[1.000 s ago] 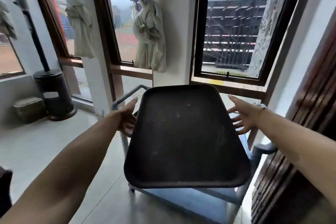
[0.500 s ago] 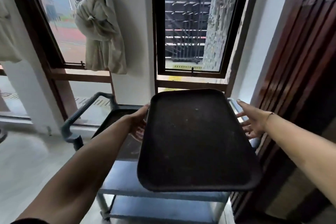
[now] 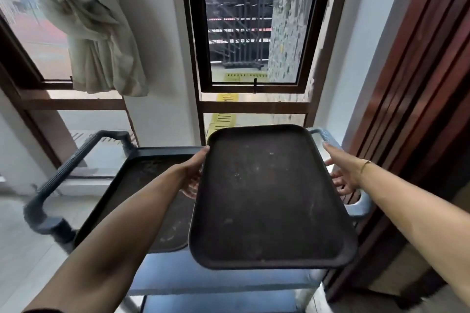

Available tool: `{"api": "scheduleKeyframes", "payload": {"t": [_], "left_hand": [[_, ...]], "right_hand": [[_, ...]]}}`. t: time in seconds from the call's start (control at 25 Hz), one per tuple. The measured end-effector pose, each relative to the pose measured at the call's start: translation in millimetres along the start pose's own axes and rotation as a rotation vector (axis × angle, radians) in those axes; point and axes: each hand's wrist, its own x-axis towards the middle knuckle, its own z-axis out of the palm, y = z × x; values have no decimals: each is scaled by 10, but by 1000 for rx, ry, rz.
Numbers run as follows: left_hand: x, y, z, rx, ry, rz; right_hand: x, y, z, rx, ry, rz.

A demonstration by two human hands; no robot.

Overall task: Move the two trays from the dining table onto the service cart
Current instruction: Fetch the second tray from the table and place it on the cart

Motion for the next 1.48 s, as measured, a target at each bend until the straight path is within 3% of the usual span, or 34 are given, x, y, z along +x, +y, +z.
{"api": "scheduleKeyframes", "payload": {"t": [0.48, 0.8, 1.24, 1.48], "left_hand": [[1140, 385, 365, -13, 109, -169], [1571, 335, 507, -40, 139, -231], [2039, 181, 594, -73, 51, -234], [2019, 195, 606, -55, -5, -222]], "right_hand": [[1330, -160, 97, -140, -231, 121], [1732, -20, 253, -131, -262, 198], [1994, 263, 426, -37, -127, 241], [2147, 284, 514, -55, 38, 134]]}}
